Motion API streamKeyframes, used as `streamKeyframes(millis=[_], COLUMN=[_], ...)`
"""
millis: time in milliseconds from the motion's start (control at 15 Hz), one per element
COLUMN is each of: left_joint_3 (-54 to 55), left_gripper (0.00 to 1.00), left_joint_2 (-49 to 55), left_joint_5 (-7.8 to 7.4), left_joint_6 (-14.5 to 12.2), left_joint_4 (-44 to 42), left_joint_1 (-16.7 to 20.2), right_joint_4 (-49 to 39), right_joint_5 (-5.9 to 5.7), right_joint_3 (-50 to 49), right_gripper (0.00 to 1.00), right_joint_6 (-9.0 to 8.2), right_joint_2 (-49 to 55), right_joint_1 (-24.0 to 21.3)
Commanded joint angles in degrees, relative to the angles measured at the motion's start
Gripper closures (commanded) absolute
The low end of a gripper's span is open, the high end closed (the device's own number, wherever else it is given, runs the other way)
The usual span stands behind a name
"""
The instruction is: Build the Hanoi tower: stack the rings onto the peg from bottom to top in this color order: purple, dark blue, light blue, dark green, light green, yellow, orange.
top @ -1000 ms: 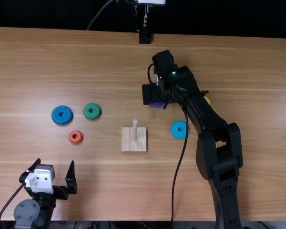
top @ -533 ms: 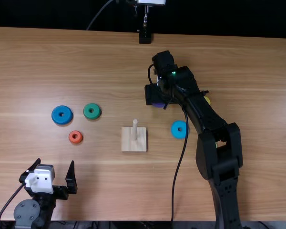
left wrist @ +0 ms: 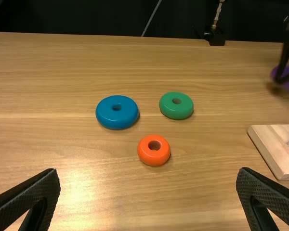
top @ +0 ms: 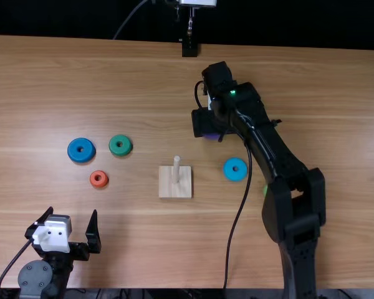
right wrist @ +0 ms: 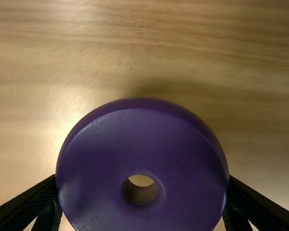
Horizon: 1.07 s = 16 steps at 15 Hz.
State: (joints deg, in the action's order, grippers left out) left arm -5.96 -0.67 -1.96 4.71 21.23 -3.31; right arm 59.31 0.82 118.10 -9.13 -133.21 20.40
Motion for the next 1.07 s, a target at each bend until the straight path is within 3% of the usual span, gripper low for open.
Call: streamKeyframes(millis=[0,267,467,1000], left_joint_3=[6.0,6.0,6.0,6.0], left_gripper=[0.00,0.00,0.00,0.00], left_joint_2=[0.7,0.7,0.7,0.7], left_joint_5=[-0.68,-0.68,-0.68,-0.68], left_joint_6=[-0.3,-0.3,-0.3,-0.3], left_joint_4=[4.6,4.5,4.5,4.5], left_joint_1=[0.1,0.1,0.1,0.1], right_joint_4=[1.8,8.0,9.5,14.4], right_joint_5=[0.02,0.02,0.02,0.45], right_joint_3=[1.1,1.2,1.3,1.0], right_gripper=[0.71,0.71,0.73,0.74], right_joint_6=[4.27,5.75,7.97,7.44], right_joint_2=[5.1,13.8,18.9,25.3], right_joint_1=[2.2,5.6,8.2,15.1])
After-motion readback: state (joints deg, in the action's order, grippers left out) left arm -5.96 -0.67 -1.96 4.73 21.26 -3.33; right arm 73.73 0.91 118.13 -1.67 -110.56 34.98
